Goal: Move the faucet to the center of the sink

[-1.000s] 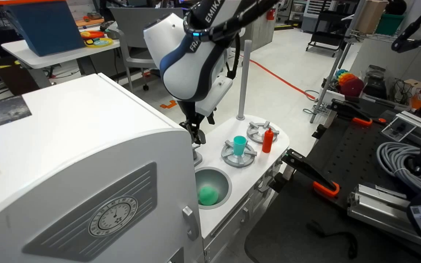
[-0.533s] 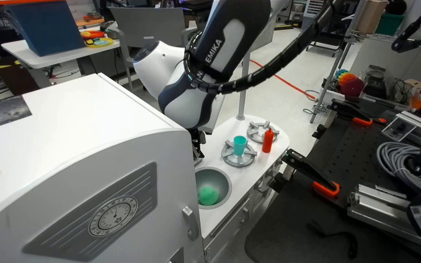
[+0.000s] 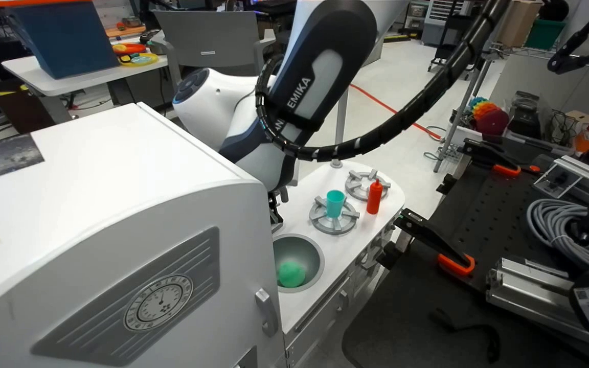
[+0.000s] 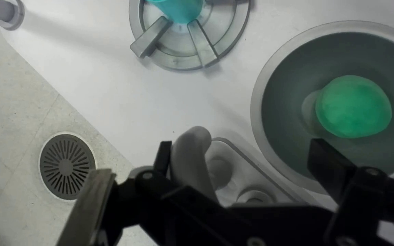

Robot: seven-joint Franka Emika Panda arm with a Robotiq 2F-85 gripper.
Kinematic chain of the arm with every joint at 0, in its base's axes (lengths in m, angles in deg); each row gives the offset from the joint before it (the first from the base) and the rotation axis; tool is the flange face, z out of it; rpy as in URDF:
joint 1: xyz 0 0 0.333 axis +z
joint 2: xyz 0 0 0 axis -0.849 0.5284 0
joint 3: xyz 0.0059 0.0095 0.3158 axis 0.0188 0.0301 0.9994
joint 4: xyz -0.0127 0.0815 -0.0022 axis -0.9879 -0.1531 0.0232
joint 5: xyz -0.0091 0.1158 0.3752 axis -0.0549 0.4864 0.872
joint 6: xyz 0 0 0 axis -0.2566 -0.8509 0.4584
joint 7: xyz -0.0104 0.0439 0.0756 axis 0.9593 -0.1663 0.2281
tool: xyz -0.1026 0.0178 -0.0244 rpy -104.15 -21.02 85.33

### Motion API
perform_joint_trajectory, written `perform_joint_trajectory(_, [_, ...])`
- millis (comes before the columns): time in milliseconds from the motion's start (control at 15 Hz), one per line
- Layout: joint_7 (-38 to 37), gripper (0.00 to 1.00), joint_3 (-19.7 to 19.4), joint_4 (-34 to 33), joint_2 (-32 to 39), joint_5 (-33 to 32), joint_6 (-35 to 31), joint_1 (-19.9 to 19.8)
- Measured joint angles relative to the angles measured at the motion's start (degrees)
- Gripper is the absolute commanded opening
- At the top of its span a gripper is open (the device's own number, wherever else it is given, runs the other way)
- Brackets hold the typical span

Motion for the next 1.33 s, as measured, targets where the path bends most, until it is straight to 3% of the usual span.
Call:
perform_joint_trajectory(600, [4.9,1.0,5.1,6.6,-3.4,1.6,1.2,-3.0])
perform_joint_trajectory(1000, [5.8,1.0,11.6,10.4,-4.3,10.7,7.4,-8.3])
perform_joint_trajectory(1333, [5.5,1.0,15.3,15.8,-9.2,17.4,8.0,-11.4])
